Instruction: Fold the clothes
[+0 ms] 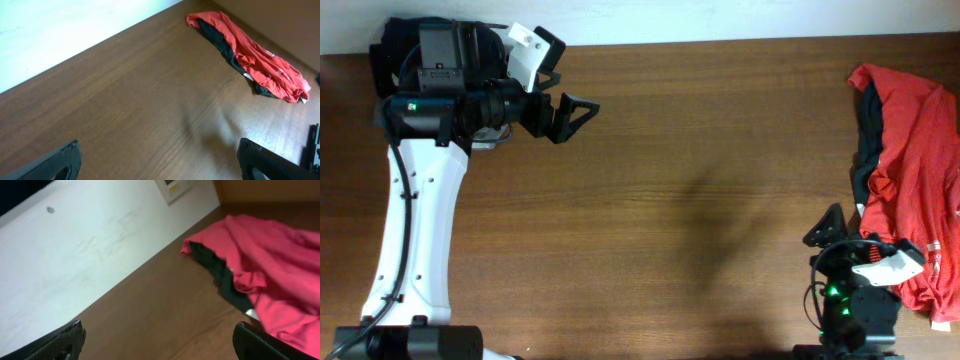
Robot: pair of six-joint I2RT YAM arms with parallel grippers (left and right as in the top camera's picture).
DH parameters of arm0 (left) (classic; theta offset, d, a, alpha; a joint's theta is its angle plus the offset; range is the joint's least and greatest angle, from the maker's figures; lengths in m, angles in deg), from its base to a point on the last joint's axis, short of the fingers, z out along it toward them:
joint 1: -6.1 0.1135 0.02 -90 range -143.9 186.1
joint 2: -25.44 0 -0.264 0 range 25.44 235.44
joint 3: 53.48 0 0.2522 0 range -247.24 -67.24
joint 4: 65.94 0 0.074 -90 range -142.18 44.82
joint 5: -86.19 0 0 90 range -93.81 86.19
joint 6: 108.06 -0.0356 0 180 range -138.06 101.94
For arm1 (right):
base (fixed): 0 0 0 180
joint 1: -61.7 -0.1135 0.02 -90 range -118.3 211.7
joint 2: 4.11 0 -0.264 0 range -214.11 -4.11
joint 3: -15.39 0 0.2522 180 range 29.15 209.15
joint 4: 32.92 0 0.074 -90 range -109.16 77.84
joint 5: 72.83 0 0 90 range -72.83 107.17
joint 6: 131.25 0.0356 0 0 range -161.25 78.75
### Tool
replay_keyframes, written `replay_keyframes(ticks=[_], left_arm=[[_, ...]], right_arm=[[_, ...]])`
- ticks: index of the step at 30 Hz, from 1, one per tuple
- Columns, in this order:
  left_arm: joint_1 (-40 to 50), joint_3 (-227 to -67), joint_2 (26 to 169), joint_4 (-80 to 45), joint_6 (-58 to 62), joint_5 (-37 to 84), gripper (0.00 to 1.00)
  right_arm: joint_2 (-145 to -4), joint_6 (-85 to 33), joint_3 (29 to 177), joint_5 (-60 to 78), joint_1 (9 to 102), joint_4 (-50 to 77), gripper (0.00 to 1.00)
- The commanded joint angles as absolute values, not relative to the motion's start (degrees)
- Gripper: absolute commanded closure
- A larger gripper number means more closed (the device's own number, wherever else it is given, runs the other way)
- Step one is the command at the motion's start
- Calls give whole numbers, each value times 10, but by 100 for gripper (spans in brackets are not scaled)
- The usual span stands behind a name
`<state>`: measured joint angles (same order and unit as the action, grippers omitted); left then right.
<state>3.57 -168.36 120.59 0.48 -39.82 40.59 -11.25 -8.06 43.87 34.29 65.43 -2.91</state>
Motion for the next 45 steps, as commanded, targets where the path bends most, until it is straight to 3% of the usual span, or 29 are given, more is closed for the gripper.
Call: replay_keyframes(ticks=[1, 16, 25, 30, 45], left_arm=[[35, -1682, 1201, 3, -409, 414, 1], [35, -1682, 1201, 3, -409, 414, 1], [35, -1682, 1201, 3, -409, 414, 1], [35, -1682, 1201, 3, -409, 414, 1], [35, -1682, 1201, 3, -409, 414, 1]], right_arm=[[-76, -77, 383, 306, 652, -74, 1], [-43, -96, 295, 272, 623, -157, 1], [-43, -328, 295, 196, 623, -148, 1], [-43, -395, 295, 193, 623, -146, 1], [-43, -408, 295, 191, 624, -147, 1]])
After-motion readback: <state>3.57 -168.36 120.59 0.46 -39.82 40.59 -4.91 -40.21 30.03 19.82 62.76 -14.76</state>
